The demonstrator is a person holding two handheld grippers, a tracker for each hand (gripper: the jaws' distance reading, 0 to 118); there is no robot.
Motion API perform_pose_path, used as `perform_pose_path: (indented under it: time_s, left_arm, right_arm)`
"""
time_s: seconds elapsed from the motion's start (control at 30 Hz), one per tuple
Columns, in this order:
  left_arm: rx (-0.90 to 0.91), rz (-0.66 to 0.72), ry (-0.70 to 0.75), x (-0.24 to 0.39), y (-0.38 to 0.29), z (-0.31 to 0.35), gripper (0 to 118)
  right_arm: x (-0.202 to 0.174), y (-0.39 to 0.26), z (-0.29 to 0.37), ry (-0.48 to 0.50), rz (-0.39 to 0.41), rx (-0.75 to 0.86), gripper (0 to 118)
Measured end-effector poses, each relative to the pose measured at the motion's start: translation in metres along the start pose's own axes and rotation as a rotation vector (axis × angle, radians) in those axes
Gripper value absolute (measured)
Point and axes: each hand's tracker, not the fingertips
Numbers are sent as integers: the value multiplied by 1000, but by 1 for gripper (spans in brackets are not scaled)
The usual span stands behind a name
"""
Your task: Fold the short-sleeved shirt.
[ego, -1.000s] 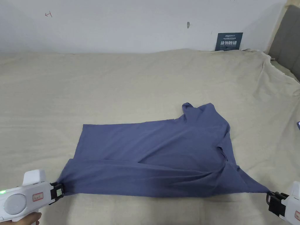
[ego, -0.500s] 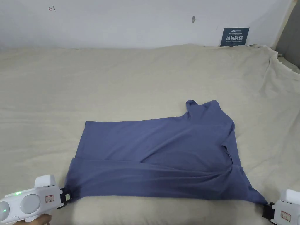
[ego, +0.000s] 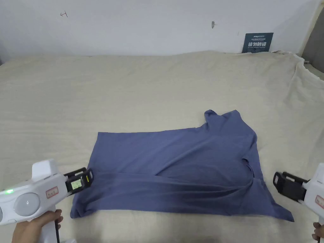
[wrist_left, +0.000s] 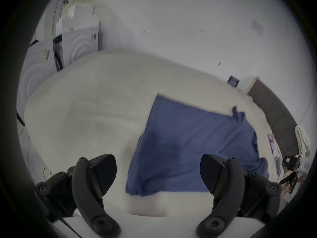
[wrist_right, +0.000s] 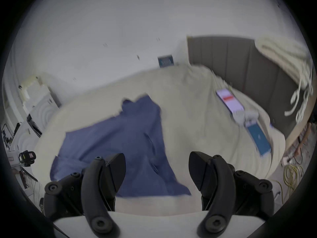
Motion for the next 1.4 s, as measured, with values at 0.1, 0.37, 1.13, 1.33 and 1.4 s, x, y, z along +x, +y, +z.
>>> perform_pose_path:
  time_s: [0.1,0.37,1.13,1.33,1.4]
  left_arm:
    - [103,-38,10,20,19,24,104]
    - [322,-98,28,45,26,48,81]
    - [131,-114,-76,62,107,-96,0]
    - [-88,-81,27,54,134,-198,29]
    - [-156,-53,81,51,135,-228,86]
  right_arm:
    - [-24,21,19,29,35,92,79]
    - [-72,35,37,40,122,253,73]
    - [-103,73,-45,47,176,275,0]
    - [-102,80,-90,43,184,222,0]
    - [-100,80,-103,43,179,205,0]
